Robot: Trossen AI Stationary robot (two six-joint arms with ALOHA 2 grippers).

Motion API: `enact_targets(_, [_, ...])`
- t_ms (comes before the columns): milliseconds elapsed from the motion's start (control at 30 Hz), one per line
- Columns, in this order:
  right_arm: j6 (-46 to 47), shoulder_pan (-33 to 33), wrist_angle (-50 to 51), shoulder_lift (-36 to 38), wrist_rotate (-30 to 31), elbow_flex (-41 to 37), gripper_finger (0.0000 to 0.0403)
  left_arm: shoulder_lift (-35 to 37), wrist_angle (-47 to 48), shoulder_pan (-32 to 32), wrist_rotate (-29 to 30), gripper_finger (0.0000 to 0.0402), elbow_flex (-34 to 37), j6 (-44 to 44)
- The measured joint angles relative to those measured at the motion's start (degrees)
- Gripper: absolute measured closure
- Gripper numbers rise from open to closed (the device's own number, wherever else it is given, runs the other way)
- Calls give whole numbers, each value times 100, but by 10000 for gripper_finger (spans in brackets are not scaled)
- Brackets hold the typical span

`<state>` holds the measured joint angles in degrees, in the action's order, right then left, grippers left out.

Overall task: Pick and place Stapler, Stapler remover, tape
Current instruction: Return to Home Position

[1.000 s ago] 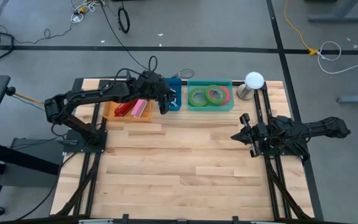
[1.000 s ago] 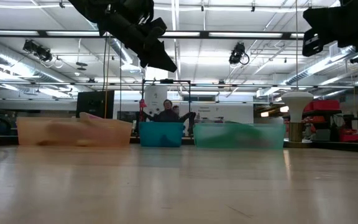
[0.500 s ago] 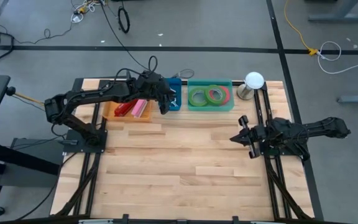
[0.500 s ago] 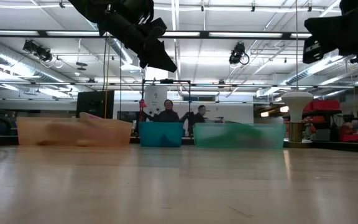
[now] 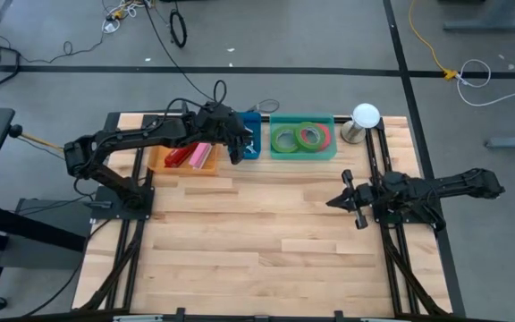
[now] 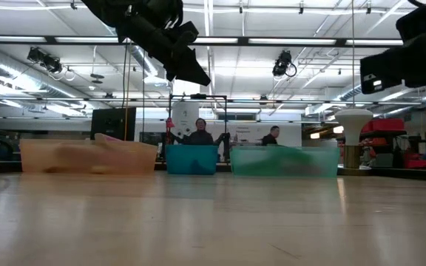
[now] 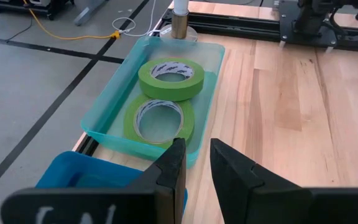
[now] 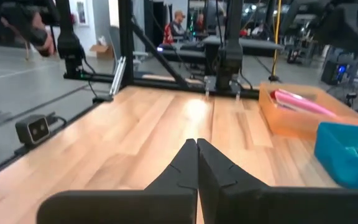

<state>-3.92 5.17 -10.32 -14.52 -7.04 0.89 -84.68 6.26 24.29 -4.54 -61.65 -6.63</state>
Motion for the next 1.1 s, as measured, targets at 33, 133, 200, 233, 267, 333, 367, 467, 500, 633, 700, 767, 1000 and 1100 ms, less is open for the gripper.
enact_targets(33, [0,0,56,0,-5,0,403,0,0,0,0,326,0,0])
enact_targets(133, [-66,0,209,0,-4,0,403,0,0,0,0,327,0,0])
enact_targets(200, [-174,0,294,0,-3,2,403,0,0,0,0,330,0,0])
enact_targets(233, [-241,0,344,0,-3,2,403,0,0,0,0,331,0,0])
enact_targets(267, [-299,0,404,0,-3,2,403,0,-1,0,0,333,0,0])
enact_targets(333, [-403,1,511,0,-3,2,403,0,0,0,0,336,0,0])
enact_targets(367, [-417,0,555,0,1,2,403,0,0,0,0,338,0,0])
enact_targets(467, [-452,0,714,0,10,2,403,0,-1,0,0,344,0,1])
enact_targets(500, [-459,0,773,0,12,2,403,0,-2,0,0,346,0,0])
enact_targets(633, [-518,2,896,-4,99,4,403,0,-2,0,0,355,0,0])
enact_targets(700, [-518,2,895,-2,209,4,403,0,-2,0,0,359,0,0])
enact_targets(767, [-518,2,922,-4,296,4,403,0,-4,0,0,364,0,0])
enact_targets(1000, [-551,2,968,-4,508,4,402,0,-3,0,-1,381,0,-2])
enact_targets(1100, [-669,2,965,-2,508,4,393,0,-4,0,-2,390,0,-3])
